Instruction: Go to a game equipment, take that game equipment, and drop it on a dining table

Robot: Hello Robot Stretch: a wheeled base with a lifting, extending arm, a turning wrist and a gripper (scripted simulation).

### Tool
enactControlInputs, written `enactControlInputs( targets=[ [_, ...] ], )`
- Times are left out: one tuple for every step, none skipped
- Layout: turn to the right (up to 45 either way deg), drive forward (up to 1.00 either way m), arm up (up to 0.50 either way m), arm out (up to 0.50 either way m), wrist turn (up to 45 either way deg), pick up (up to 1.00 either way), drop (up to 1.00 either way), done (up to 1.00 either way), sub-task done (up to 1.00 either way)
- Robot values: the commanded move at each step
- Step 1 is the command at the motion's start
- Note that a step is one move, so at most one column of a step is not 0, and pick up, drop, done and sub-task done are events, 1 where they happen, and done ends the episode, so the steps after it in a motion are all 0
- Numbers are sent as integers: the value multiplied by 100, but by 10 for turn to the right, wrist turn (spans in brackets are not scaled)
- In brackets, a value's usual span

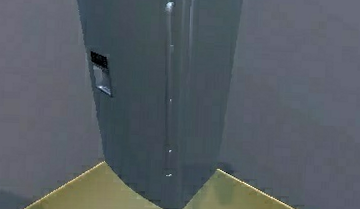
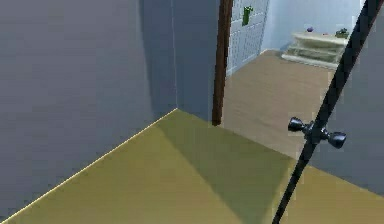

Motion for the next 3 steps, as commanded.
enactControlInputs(
  targets=[
    [0, 35, 0, 0, 0, 0, 0, 0, 0],
    [-450, 0, 0, 0, 0, 0, 0, 0, 0],
    [-90, 0, 0, 0, 0, 0, 0, 0, 0]
  ],
)
